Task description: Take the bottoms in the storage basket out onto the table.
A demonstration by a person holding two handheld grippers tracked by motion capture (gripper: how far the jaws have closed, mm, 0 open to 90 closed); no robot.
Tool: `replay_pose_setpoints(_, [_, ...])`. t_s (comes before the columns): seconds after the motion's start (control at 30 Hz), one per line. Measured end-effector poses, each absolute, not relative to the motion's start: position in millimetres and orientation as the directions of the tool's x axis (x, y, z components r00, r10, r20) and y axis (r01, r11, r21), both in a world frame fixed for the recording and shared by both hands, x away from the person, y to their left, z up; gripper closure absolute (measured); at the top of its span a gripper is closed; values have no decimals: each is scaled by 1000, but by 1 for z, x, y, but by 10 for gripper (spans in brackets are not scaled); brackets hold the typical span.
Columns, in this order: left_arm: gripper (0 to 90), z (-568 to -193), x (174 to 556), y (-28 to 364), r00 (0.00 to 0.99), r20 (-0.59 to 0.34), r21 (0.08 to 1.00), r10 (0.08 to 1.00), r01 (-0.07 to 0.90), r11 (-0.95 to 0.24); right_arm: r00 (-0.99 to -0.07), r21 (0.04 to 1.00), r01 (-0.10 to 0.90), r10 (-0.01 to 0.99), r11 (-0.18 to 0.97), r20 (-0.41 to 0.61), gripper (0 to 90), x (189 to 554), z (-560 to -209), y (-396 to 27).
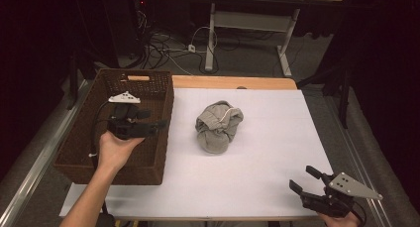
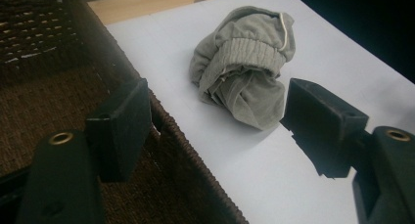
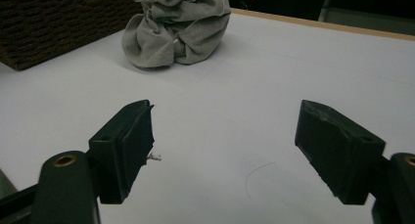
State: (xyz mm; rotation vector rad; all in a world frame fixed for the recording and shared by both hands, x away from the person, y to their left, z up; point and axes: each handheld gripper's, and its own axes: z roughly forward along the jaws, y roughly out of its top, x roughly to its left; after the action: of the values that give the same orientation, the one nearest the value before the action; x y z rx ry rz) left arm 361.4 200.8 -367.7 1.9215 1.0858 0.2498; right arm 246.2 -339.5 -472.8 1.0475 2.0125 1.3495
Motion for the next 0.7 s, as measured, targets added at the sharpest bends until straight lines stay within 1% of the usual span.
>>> replay_pose_setpoints(0.7, [252, -368, 345, 215, 571, -231, 797, 788, 576, -184, -585, 922, 319, 811, 218, 10, 229, 246, -473, -339])
